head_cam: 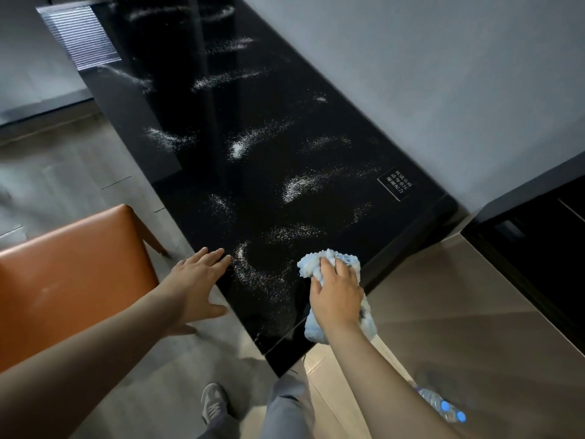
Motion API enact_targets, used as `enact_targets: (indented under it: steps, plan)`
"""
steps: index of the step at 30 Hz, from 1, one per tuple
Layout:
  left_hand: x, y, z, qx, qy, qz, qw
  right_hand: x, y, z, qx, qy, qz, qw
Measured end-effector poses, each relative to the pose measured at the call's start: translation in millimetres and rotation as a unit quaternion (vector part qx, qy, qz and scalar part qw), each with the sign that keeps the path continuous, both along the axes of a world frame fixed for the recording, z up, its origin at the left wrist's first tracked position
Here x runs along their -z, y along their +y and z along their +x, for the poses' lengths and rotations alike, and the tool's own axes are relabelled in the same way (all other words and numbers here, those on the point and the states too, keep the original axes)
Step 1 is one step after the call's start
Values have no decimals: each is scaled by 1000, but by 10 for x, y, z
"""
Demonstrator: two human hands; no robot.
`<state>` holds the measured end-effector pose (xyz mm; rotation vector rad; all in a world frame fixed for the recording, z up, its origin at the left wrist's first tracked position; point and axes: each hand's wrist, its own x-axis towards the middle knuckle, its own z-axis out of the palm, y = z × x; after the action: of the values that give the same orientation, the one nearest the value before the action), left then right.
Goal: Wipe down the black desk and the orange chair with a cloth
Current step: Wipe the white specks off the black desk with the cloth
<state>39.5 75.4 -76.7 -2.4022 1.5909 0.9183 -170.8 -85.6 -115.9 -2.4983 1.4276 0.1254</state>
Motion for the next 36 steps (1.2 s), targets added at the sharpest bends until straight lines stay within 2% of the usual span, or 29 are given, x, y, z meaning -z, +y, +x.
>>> enact_targets:
  steps: [11,17,26,30,36]
  plan:
    - [-52,593,-47,-3,3,-9,1000,-8,879,59,-32,-45,14,998]
    - [21,883,13,-36,4,-28,999,-4,1201,84,-53,-94,46,993]
    - [-65,1091,32,-62,-10,-33,997,-143,1593,67,-53,-167,210,962]
    - [-196,1092,74,-64,-13,-48,997,-395,1506,100,-2,-240,208,948]
    - [-398,864,143,-73,-8,-69,995,-753,745,168,34,-299,138,944]
